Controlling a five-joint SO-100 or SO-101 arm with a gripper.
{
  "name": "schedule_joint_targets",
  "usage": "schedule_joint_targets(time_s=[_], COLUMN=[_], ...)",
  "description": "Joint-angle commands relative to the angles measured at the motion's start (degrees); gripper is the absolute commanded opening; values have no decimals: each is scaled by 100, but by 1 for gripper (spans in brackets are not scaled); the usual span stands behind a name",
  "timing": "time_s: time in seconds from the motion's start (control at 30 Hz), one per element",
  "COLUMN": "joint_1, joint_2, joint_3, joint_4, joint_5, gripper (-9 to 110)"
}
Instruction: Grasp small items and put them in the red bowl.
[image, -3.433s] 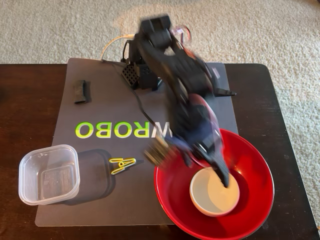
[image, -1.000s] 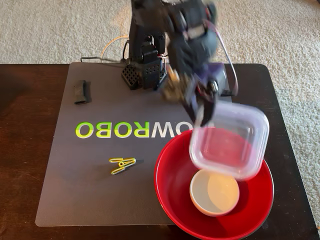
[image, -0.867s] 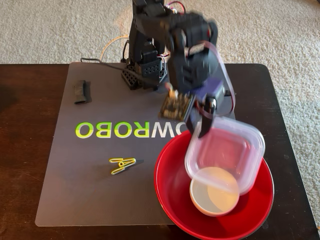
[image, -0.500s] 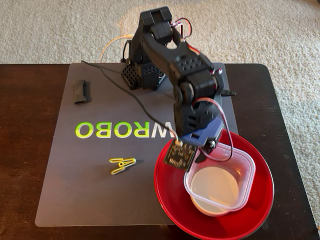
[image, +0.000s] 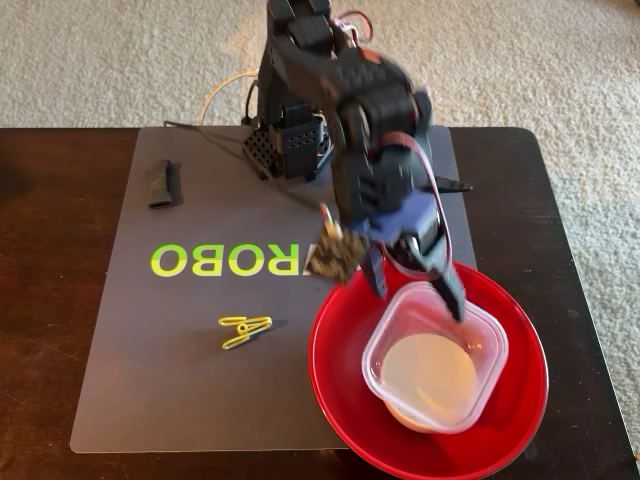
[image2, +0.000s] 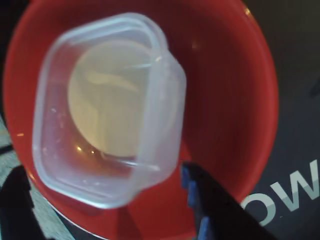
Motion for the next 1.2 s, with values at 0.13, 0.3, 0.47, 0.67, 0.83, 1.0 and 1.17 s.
schedule_joint_targets(time_s=[0.13,0.3,0.47,0.67,0.83,1.0,1.17], joint_1=[1380,3111,3349,3516,3507,3463,3138], joint_2=[1925,3296,3067,2065,870,202,-62], joint_3=[1679,4922,6196,6126,5203,4702,4597], joint_4=[237,-773,-1951,-2689,-2830,-2856,-2883], joint_5=[-132,633,1011,835,466,316,272], gripper=[45,45,44,42,39,37,32])
